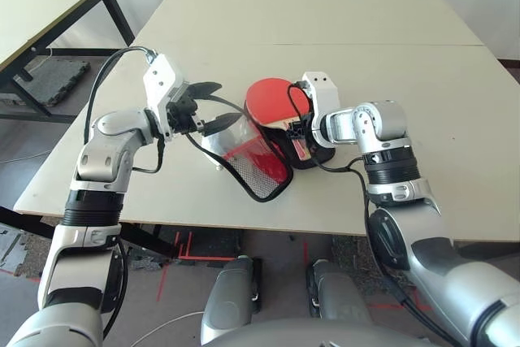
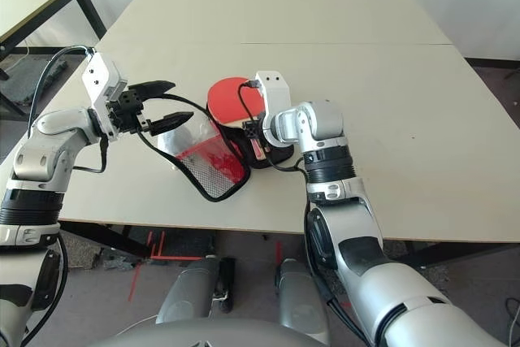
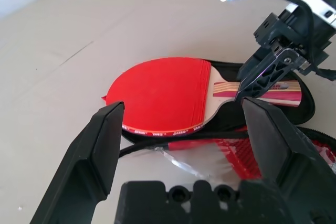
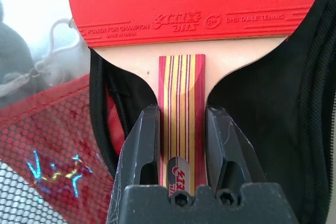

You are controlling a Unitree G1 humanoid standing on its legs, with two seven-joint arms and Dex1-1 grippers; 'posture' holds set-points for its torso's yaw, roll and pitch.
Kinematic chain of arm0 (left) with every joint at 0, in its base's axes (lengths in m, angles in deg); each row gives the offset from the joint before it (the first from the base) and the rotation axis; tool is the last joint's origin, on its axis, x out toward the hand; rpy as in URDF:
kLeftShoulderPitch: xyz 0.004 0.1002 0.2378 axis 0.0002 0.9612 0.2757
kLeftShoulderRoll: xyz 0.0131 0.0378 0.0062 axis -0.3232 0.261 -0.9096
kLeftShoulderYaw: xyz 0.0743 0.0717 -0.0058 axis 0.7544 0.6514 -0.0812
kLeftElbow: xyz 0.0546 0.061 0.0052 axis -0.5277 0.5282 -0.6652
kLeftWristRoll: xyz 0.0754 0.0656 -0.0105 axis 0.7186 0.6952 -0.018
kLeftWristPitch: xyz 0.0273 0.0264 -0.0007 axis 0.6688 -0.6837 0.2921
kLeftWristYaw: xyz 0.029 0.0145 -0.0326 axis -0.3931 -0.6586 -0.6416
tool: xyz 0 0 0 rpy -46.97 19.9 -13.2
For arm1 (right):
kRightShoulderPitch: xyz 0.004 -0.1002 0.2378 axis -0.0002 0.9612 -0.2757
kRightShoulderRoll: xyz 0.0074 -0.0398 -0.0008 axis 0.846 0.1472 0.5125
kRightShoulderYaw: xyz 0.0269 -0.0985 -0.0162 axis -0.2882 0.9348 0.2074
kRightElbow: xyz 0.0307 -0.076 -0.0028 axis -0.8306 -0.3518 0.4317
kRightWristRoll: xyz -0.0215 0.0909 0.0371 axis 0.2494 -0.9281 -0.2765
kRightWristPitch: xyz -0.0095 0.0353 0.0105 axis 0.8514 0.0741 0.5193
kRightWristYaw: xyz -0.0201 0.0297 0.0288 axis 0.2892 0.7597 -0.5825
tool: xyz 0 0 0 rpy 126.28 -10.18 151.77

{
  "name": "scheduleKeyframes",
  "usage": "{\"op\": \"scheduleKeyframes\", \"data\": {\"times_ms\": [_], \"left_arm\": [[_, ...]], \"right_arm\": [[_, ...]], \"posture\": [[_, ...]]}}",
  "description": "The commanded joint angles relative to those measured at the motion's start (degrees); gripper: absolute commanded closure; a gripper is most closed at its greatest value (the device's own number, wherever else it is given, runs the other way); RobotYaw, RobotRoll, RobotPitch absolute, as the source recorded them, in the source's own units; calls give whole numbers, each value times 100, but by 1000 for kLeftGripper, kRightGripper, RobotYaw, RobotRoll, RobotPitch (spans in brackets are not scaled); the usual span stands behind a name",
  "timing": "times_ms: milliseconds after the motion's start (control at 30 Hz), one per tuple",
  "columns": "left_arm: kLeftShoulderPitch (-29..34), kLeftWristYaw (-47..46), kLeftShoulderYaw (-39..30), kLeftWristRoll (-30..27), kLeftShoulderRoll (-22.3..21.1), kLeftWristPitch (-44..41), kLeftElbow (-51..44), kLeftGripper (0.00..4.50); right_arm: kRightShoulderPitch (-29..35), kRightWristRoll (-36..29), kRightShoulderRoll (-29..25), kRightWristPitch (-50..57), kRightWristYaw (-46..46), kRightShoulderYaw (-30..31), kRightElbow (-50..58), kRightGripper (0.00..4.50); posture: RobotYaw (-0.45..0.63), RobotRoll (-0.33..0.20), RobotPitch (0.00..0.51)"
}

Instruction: Store the ping-pong paddle in its case and zip it.

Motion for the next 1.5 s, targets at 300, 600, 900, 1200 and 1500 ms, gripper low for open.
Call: {"op": "scheduleKeyframes", "data": {"times_ms": [300, 600, 900, 1200, 1500], "left_arm": [[122, -76, -48, -76, -54, -42, -70, 0], [62, -80, -35, -54, -60, -32, -14, 0], [173, -72, -87, -66, -177, -106, -64, 0], [93, 97, -425, -73, -792, -101, 306, 0], [395, 811, -581, -30, -1826, -95, 692, 0]], "right_arm": [[-30, 96, -185, -209, 152, 196, -196, 3438], [-2, 120, -113, -330, 177, 233, -283, 3438], [102, 157, -158, -469, 280, 329, -233, 2045], [674, -214, -999, -1758, 1742, 541, 1015, 21], [863, -117, -2953, -3534, 3741, 612, 542, 21]], "posture": [[167, 0, 77], [162, 0, 72], [163, 0, 78], [155, 0, 81], [156, 0, 80]]}}
